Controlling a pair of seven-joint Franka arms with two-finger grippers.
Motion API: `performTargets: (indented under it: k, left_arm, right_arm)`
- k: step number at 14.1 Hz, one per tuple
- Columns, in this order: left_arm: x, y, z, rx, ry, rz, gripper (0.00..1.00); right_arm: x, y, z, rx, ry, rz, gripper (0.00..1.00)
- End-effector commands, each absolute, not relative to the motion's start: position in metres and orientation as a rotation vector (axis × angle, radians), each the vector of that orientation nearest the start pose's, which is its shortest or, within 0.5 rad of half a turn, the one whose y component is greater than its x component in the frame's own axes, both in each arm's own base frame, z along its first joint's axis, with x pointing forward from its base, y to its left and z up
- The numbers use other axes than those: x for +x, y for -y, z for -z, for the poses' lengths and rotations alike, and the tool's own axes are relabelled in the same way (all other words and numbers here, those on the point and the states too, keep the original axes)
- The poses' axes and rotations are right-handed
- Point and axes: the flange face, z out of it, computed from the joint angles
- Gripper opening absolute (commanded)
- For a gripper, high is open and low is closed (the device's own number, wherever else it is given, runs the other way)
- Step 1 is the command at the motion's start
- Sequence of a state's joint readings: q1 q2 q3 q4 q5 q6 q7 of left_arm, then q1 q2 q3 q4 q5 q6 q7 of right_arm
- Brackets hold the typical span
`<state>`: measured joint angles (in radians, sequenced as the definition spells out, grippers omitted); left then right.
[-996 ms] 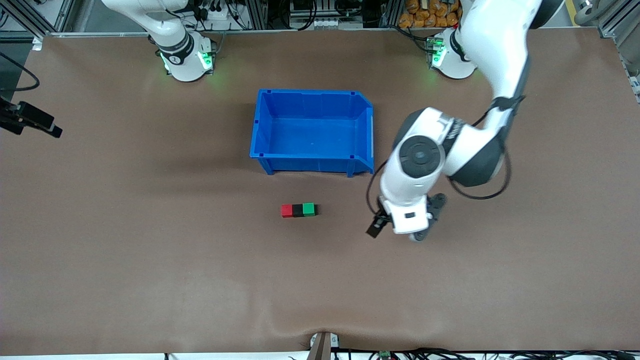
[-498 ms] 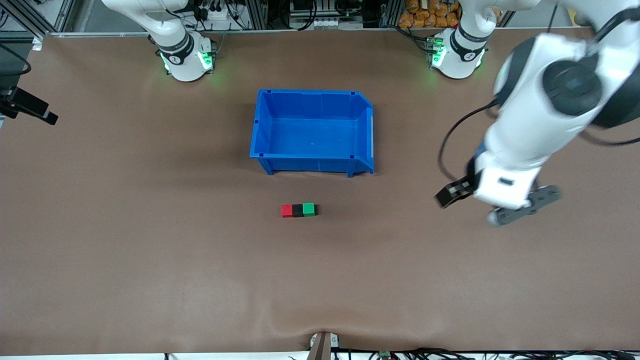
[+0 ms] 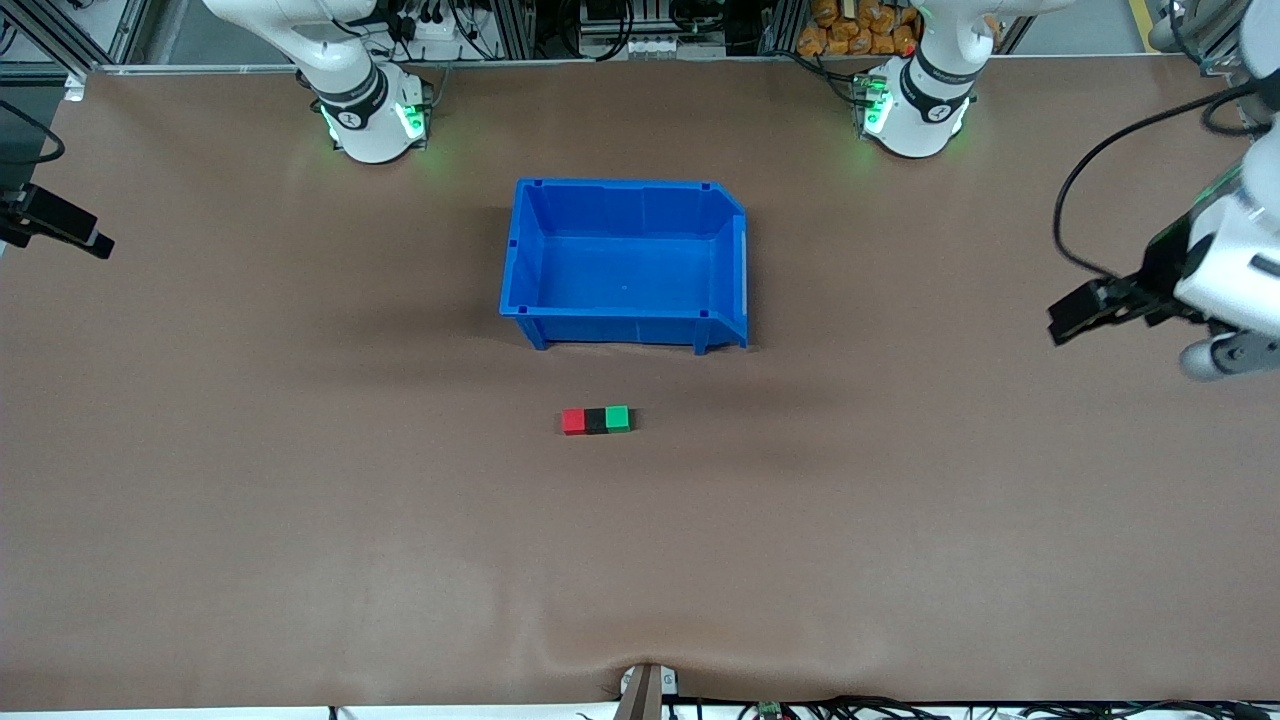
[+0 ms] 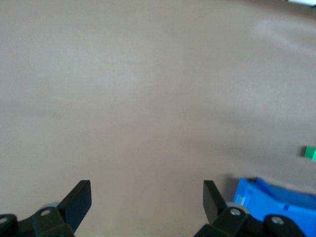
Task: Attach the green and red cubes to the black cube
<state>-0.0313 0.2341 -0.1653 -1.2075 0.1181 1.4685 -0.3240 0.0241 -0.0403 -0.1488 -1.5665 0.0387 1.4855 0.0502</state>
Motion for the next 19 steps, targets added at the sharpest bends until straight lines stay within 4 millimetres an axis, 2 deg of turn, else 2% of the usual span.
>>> performTargets:
  k: [1, 3, 7, 9, 15, 19]
  left_arm:
    - [0.567, 0.081, -0.649, -3.066, 0.192, 0.042, 1.0]
    - [0.536, 0.069, -0.646, -3.114, 0.231, 0.03, 1.0]
    - [0.498, 0.063, -0.651, -3.115, 0.215, 0.024, 1.0]
    - [0.493, 0.062, -0.654, -3.118, 0.149, 0.021, 1.0]
    - [0.491, 0.064, -0.666, -3.112, 0.144, 0.061, 1.0]
    - [0.491, 0.067, -0.666, -3.109, 0.135, 0.06, 1.0]
  right_arm:
    - [0.532, 0.061, -0.645, -3.098, -0.239, -0.068, 1.0]
    - [0.532, 0.062, -0.645, -3.097, -0.234, -0.067, 1.0]
    - [0.533, 0.067, -0.643, -3.103, -0.135, -0.07, 1.0]
    - [0.534, 0.067, -0.641, -3.102, -0.135, -0.074, 1.0]
    - [0.535, 0.063, -0.641, -3.101, -0.127, -0.074, 1.0]
    - [0.535, 0.063, -0.641, -3.099, -0.125, -0.074, 1.0]
